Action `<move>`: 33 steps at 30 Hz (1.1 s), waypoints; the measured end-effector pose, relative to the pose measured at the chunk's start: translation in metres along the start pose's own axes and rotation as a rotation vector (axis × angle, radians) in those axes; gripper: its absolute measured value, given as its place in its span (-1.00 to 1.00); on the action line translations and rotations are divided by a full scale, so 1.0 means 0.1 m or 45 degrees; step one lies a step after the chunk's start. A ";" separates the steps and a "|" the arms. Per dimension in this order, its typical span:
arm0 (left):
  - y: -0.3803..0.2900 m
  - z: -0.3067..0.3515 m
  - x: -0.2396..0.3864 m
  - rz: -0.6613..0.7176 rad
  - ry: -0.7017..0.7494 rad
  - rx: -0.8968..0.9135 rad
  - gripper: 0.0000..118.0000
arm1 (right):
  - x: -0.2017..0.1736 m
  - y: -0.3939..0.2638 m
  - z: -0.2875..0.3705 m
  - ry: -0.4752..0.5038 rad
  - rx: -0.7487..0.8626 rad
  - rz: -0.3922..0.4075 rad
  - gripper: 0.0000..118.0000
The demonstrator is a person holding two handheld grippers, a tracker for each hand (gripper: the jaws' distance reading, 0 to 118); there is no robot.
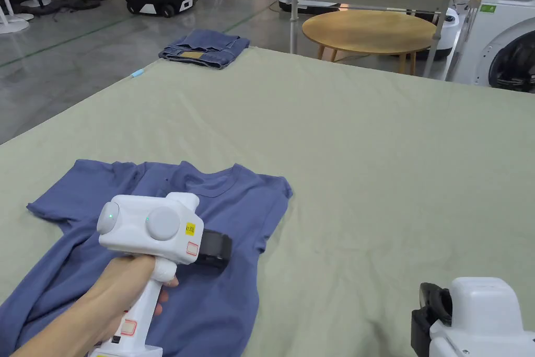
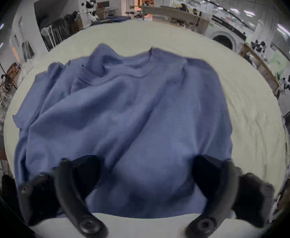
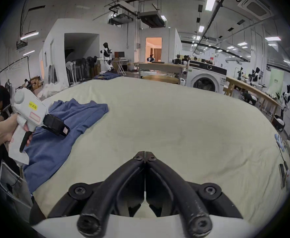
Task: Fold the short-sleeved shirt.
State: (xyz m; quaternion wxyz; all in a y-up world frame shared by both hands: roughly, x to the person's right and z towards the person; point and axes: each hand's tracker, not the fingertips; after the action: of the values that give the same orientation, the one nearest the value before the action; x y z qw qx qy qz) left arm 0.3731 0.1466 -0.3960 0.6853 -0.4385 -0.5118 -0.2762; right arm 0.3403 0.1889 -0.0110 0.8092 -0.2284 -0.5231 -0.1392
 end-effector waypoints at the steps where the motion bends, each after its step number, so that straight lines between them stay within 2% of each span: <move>1: -0.02 0.00 0.03 -0.019 0.068 0.001 0.63 | 0.02 -0.01 0.03 0.001 -0.002 -0.004 -1.00; 2: -0.01 0.00 0.02 -0.058 0.069 0.028 0.44 | 0.04 -0.01 0.07 -0.002 -0.002 -0.010 -1.00; 3: 0.00 0.05 0.02 -0.060 0.071 0.028 0.08 | 0.07 -0.02 0.11 -0.006 -0.002 -0.016 -1.00; 4: 0.01 0.12 0.03 -0.046 0.084 0.036 -0.81 | 0.10 -0.03 0.15 -0.007 0.001 -0.022 -1.00; 5: 0.02 0.21 0.04 -0.054 0.099 0.075 -1.00 | 0.14 -0.04 0.21 -0.014 0.006 -0.031 -1.00; 7: 0.05 0.30 0.09 -0.053 0.229 0.161 -1.00 | 0.23 -0.06 0.33 -0.024 0.012 -0.045 -1.00; 10: 0.08 0.55 0.16 -0.018 0.156 0.195 -1.00 | 0.41 -0.11 0.57 -0.060 0.028 -0.055 -1.00; 16: 0.28 1.34 0.80 -0.140 0.058 0.402 -1.00 | 0.89 -0.20 1.09 -0.177 0.079 -0.128 -1.00; 18: 0.38 1.54 1.14 -0.228 0.028 0.460 -1.00 | 1.05 -0.24 1.28 -0.219 0.100 -0.156 -1.00; 25: 0.46 2.04 2.72 -0.523 -0.279 0.564 -1.00 | 1.49 -0.38 1.79 -0.376 0.142 -0.223 -1.00; 29: 0.37 2.07 3.71 -0.697 -0.465 0.559 -1.00 | 1.72 -0.47 2.00 -0.465 0.152 -0.279 -1.00; 33: 0.11 1.91 4.56 -0.777 -0.666 0.474 -1.00 | 1.94 -0.57 2.13 -0.560 0.132 -0.311 -1.00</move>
State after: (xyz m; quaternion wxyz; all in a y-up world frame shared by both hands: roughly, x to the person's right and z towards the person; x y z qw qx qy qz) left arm 0.4418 0.3525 0.0487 0.4871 -0.1914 -0.8151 -0.2486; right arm 0.2273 0.2532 0.2528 0.6638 -0.1465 -0.7166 -0.1559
